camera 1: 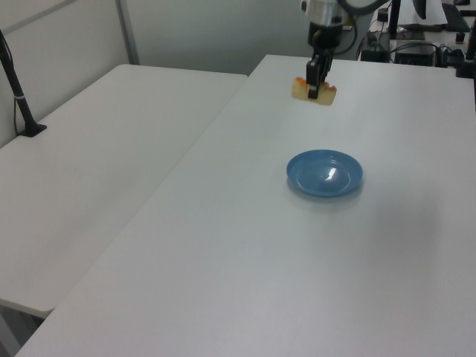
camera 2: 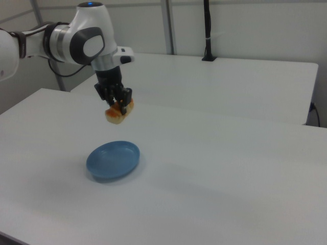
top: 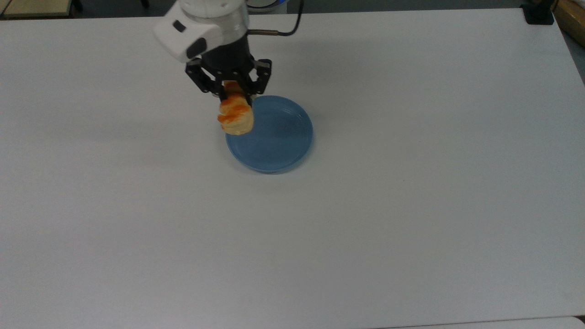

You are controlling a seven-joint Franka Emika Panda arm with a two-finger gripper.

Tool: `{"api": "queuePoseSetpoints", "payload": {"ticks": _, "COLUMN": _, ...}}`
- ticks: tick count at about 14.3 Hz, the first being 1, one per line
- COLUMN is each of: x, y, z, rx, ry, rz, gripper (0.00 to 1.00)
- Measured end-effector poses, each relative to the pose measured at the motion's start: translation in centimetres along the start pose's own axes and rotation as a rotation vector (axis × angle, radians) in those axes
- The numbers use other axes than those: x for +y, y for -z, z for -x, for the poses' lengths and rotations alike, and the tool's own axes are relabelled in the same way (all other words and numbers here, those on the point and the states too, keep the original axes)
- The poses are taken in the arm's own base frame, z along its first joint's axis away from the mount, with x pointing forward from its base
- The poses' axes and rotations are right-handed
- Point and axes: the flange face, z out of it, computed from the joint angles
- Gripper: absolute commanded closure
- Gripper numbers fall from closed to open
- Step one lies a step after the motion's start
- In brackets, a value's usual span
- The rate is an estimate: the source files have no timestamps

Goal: Put the bread on a plate

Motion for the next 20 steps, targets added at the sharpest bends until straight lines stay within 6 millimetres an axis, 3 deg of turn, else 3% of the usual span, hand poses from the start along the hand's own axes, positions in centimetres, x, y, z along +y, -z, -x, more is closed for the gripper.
{"api": "queuePoseSetpoints", "payload": {"ticks": 1, "x": -1.9, "y": -1.3, "z": -0.1, "rx": -0.020, "ry": 0.002, "rz": 0.003, "gripper": 0.54}}
{"api": "queuePoseSetpoints", "payload": {"ticks": 2, "x": -2.7, "y": -2.3, "z": -0.1, "rx": -0.036, "ry": 0.003, "rz": 0.007, "gripper": 0.54}}
{"api": "queuePoseSetpoints", "payload": {"ticks": 4, "x": -3.1, "y": -4.8, "z": -0.1, "rx": -0.076, "ry": 0.009, "rz": 0.023, "gripper": 0.54}}
{"api": "queuePoseSetpoints", "payload": {"ticks": 6, "x": -3.5, "y": -8.6, "z": 0.6, "rx": -0.143, "ry": 0.031, "rz": 0.060, "gripper": 0.52}}
{"api": "queuePoseSetpoints", "payload": {"ticks": 9, "x": -5.1, "y": -12.2, "z": 1.6, "rx": -0.185, "ry": 0.064, "rz": 0.074, "gripper": 0.37}}
{"api": "queuePoseSetpoints", "payload": {"ticks": 11, "x": -6.1, "y": -13.8, "z": 1.9, "rx": -0.201, "ry": 0.054, "rz": 0.089, "gripper": 0.16}}
{"api": "queuePoseSetpoints", "payload": {"ticks": 12, "x": -6.4, "y": -14.5, "z": 1.9, "rx": -0.204, "ry": 0.050, "rz": 0.097, "gripper": 0.00}}
{"api": "queuePoseSetpoints", "payload": {"ticks": 16, "x": -7.0, "y": -16.2, "z": 1.9, "rx": -0.215, "ry": 0.042, "rz": 0.107, "gripper": 0.00}}
{"api": "queuePoseSetpoints", "payload": {"ticks": 20, "x": -6.8, "y": -15.0, "z": 1.5, "rx": -0.194, "ry": 0.029, "rz": 0.104, "gripper": 0.00}}
